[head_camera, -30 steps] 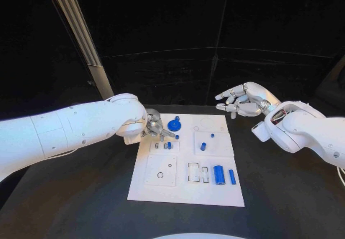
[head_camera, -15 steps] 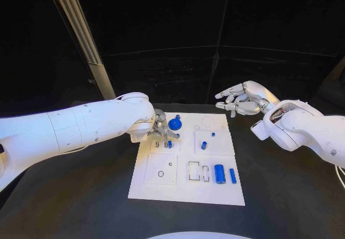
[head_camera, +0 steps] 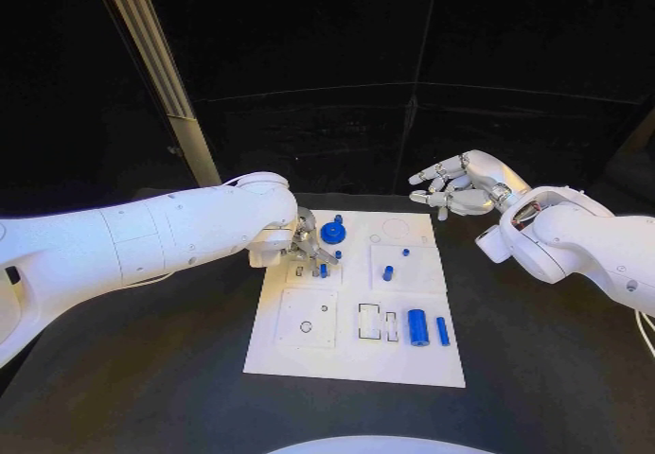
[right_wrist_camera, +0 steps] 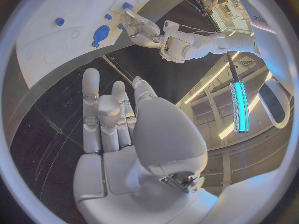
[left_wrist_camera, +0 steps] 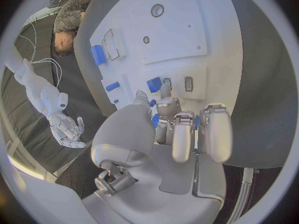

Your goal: Assemble the parts on the task board

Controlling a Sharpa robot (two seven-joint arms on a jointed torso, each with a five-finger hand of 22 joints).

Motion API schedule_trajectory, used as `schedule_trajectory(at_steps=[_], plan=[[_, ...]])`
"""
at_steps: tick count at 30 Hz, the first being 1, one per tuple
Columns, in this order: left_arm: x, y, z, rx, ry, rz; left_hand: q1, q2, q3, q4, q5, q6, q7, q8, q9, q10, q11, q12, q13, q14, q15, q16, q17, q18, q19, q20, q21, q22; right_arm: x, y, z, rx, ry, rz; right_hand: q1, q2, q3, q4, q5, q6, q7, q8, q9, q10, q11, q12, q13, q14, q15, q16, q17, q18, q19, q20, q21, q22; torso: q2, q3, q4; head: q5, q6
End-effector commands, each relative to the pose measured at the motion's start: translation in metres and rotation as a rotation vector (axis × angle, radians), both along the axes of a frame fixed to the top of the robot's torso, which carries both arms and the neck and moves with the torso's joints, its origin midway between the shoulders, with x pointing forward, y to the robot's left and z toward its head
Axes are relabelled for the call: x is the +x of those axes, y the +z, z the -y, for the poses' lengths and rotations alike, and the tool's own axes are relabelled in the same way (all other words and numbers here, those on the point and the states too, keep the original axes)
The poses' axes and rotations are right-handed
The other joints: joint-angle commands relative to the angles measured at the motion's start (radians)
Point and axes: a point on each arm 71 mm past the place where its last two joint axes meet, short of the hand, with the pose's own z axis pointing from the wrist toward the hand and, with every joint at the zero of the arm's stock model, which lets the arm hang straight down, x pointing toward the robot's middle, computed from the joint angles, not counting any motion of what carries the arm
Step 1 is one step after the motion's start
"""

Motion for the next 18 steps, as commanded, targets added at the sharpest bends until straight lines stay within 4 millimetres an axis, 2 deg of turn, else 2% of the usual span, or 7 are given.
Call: schedule_trajectory(at_steps=[1, 12, 18], plan=[[0.0000, 0.0001, 0.0011, 0.022, -0.012, -0.009, 0.013, 0.003, -0.003, -0.003, 0.004, -0.005, 0.000, 0.007, 0.003, 0.001, -0.005, 0.007, 0.001, 0.104, -0.004, 0.003, 0.263, -0.020, 0.033, -0.004, 0.005, 0.011, 0.0005, 0.0008, -0.0012, 0.003, 0.007, -0.006, 0.002, -0.001, -0.005, -0.001, 0.003, -0.004, 0.000, 0.005, 0.001, 0.009, 0.000, -0.004, -0.001, 0.009, 0.001, -0.003, 0.000, 0.006, 0.005, -0.001, -0.007, -0.001, 0.000, 0.0000, 0.0002, -0.001, -0.001], [-0.0002, -0.0001, 0.0071, 0.013, -0.027, -0.008, 0.048, 0.017, 0.017, -0.013, 0.006, -0.018, -0.001, 0.021, 0.027, 0.000, -0.005, 0.010, 0.003, 0.104, -0.005, 0.003, 0.263, -0.021, 0.032, -0.004, 0.008, 0.017, 0.0026, -0.0014, -0.0029, -0.004, 0.009, -0.024, 0.002, 0.000, -0.005, 0.001, 0.010, -0.005, 0.000, 0.006, 0.001, 0.009, 0.000, -0.004, -0.003, 0.010, 0.000, -0.005, 0.002, 0.006, 0.007, -0.001, -0.010, -0.003, 0.001, 0.0004, 0.0012, 0.000, -0.003], [0.0002, -0.0007, 0.0079, 0.020, -0.032, -0.015, 0.059, 0.017, 0.025, -0.018, 0.006, -0.021, -0.001, 0.025, 0.034, 0.002, -0.005, 0.014, 0.007, 0.104, -0.005, 0.003, 0.263, -0.022, 0.034, -0.004, 0.012, 0.025, 0.0032, -0.0017, -0.0029, -0.005, 0.008, -0.026, 0.004, 0.000, -0.005, 0.001, 0.015, -0.006, 0.000, 0.006, 0.001, 0.009, 0.000, -0.004, -0.005, 0.011, 0.000, -0.006, 0.002, 0.006, 0.009, -0.001, -0.011, -0.004, 0.001, 0.0002, 0.0003, 0.002, -0.005]])
